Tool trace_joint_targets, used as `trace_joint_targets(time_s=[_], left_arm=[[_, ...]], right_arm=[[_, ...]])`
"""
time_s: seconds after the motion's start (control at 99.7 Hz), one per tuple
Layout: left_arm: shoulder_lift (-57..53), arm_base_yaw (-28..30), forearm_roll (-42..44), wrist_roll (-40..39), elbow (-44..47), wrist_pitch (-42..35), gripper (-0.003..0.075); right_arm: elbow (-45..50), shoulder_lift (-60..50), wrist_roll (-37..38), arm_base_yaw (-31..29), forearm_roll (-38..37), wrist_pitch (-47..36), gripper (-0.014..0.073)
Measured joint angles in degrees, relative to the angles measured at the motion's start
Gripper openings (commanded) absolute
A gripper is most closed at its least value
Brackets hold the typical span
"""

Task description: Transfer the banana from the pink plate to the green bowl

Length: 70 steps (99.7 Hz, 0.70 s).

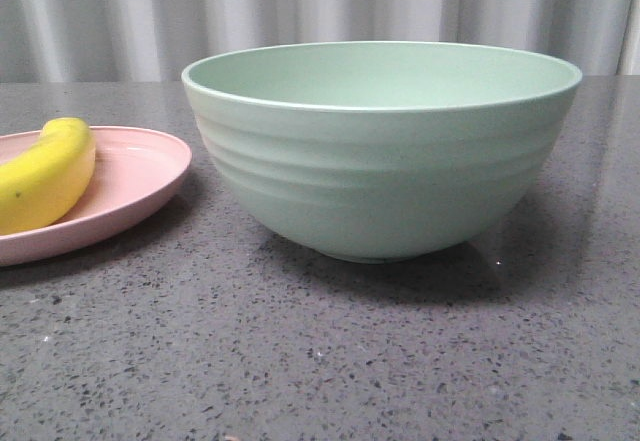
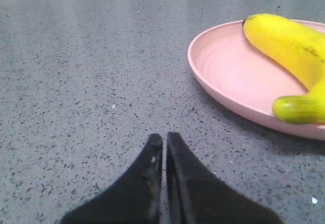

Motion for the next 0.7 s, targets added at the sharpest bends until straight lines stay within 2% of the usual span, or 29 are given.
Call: trace_joint_targets(time_s=[0.351, 0.702], left_arm=[[0.0, 0.0, 0.7, 0.0, 0.0, -0.29, -0.002], [0.0, 0.0, 1.24, 0.0, 0.0, -4.52, -0.002]], right_arm=[[0.0, 0.0, 0.0, 0.0, 0.0, 0.0, -0.0064], [0.0, 0.0, 0.0, 0.0, 0.0, -1.09, -0.0064]])
